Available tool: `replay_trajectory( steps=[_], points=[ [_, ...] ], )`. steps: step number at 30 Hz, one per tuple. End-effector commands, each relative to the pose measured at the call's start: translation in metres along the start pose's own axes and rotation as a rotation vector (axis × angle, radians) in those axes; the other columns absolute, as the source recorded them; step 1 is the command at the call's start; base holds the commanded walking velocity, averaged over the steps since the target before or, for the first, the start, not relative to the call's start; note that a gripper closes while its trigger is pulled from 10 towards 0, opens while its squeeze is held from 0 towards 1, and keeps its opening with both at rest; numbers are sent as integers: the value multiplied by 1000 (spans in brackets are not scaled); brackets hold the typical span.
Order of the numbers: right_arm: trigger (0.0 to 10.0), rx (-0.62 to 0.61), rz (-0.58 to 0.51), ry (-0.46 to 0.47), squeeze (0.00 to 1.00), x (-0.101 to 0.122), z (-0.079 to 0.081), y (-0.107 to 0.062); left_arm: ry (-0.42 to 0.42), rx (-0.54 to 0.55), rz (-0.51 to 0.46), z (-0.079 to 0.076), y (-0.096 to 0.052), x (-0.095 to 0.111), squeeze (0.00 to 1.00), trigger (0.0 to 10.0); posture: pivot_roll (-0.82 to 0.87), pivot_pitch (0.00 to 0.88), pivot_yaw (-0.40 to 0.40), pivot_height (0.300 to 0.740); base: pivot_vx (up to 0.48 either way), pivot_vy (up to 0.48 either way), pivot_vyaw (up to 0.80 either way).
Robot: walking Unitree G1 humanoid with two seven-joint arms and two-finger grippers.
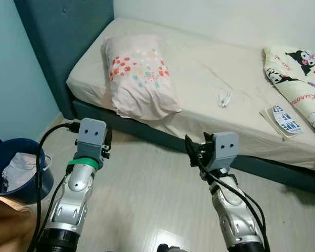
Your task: Clean up the room
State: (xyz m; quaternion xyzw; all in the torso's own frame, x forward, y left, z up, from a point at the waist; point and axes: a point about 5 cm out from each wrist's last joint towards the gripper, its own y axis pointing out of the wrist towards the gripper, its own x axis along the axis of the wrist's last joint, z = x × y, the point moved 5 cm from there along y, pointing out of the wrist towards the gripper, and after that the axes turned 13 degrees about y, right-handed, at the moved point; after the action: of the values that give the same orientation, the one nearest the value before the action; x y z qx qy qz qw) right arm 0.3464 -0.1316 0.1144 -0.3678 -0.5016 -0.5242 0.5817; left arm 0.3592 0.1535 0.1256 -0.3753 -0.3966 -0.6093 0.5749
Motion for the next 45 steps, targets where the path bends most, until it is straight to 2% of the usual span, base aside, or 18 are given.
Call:
replay_trajectory(
  steps=[1,45],
  points=[
    [10000,-2,5,-1,0,-2,-1,-1,9,-7,-11,-2,1,2,0,10000,39,42,-6,740,480,0,0],
    [10000,-7,11,-18,0,-4,-3,-1,13,-21,-28,-6,2,5,0,10000,38,48,2,740,473,0,0]
  ],
)
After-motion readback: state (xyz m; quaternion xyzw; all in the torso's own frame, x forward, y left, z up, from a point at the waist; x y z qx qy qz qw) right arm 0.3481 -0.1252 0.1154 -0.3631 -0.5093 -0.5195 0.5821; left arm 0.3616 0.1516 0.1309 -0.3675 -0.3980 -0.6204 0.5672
